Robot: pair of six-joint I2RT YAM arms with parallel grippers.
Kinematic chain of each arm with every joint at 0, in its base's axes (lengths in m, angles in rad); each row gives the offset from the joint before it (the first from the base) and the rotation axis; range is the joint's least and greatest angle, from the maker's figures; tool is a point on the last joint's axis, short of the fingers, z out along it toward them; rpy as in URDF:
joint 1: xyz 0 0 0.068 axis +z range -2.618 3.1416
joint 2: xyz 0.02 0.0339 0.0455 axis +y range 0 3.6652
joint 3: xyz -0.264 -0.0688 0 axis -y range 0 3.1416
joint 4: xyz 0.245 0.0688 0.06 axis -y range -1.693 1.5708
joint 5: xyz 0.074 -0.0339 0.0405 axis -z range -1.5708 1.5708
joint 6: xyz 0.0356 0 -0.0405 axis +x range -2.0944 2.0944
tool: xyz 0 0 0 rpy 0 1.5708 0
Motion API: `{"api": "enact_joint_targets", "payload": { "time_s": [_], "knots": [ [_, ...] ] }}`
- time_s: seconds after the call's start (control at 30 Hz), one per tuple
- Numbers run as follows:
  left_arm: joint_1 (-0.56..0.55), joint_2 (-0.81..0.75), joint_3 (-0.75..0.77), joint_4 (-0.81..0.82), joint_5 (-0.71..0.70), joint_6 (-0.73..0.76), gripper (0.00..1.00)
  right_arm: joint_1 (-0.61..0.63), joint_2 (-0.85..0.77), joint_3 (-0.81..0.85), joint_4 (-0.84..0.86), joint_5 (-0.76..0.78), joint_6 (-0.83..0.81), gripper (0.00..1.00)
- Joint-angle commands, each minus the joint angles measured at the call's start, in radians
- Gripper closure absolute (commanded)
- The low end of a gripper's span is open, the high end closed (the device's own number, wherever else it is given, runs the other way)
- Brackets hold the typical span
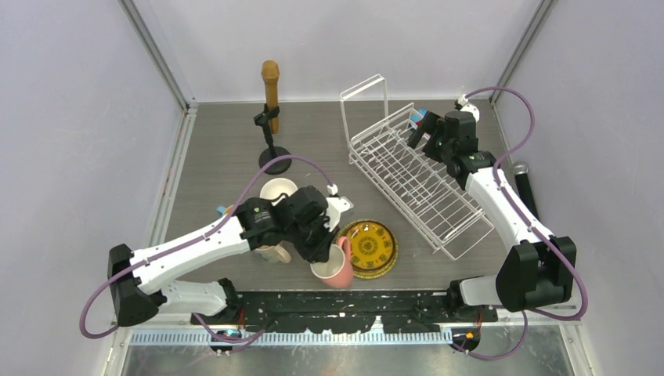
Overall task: Unload the mixed dishes from the dish rack
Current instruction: Place the cup at the center of the board.
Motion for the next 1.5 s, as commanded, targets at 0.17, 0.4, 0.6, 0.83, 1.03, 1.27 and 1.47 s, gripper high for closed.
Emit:
{"api": "enact_joint_targets", "payload": {
  "time_s": [0.17, 0.4, 0.6, 0.83, 1.03, 1.27, 1.47],
  "knots": [
    [0.005, 0.037, -0.049, -0.129, -0.145, -0.019, 1.00, 0.005, -0.027, -0.015, 0.022, 0.064, -0.044, 0.00],
    [0.005, 0.092, -0.077, -0.126, -0.194, -0.031, 1.00, 0.004, -0.035, -0.019, 0.019, 0.085, -0.060, 0.00],
    [0.005, 0.111, -0.119, -0.087, -0.288, -0.050, 1.00, 0.004, -0.048, -0.031, 0.017, 0.111, -0.073, 0.00],
    [0.004, 0.088, -0.151, -0.018, -0.348, -0.066, 1.00, 0.004, -0.050, -0.038, 0.014, 0.110, -0.076, 0.00],
    [0.005, 0.056, -0.198, 0.005, -0.393, -0.098, 0.94, 0.004, -0.046, -0.040, 0.015, 0.109, -0.070, 0.00],
    [0.004, 0.079, -0.199, 0.010, -0.428, -0.123, 0.94, 0.004, -0.041, -0.038, 0.014, 0.096, -0.067, 0.00],
    [0.005, 0.059, -0.185, -0.008, -0.418, -0.131, 0.73, 0.004, -0.050, -0.043, 0.014, 0.108, -0.071, 0.00]
  ]
}}
